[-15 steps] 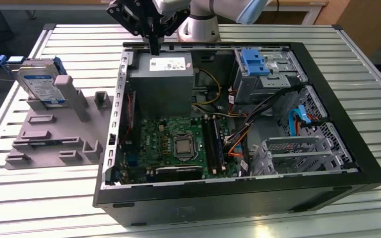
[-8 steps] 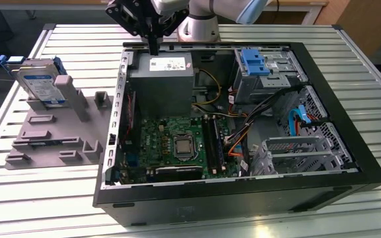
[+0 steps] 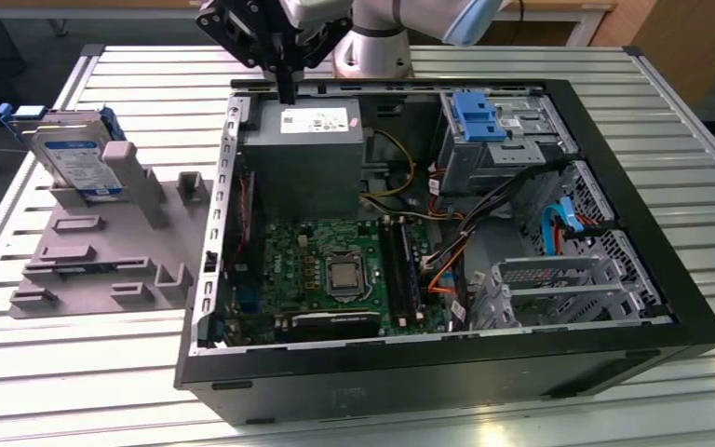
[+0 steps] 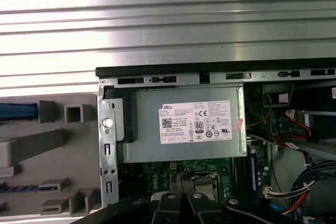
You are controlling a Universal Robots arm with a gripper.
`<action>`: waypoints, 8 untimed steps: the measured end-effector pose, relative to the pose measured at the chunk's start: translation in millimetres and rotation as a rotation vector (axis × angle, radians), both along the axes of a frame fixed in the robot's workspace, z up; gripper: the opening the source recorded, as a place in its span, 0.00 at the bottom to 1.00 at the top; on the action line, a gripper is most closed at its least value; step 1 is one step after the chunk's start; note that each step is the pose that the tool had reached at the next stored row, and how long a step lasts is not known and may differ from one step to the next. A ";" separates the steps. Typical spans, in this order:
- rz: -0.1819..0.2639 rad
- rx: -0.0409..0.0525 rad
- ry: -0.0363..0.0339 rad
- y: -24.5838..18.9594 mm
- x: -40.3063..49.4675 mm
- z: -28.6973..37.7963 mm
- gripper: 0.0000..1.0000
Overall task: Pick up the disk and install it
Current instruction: 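Reach for the disk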
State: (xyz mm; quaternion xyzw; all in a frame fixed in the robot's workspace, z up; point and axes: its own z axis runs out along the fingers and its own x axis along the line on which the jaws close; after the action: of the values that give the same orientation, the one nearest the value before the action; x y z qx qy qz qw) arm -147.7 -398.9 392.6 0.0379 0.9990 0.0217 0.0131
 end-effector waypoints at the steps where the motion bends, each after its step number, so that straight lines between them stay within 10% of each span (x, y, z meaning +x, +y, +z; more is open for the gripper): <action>1: 0.000 0.0000 0.0000 0.0 -0.2 0.0 0.11; 8: 0.000 0.0000 0.0000 0.0 -1.7 -0.2 0.11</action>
State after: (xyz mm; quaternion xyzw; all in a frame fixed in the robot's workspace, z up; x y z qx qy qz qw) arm -149.4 -398.9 392.3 0.0378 0.9990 0.0217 0.0131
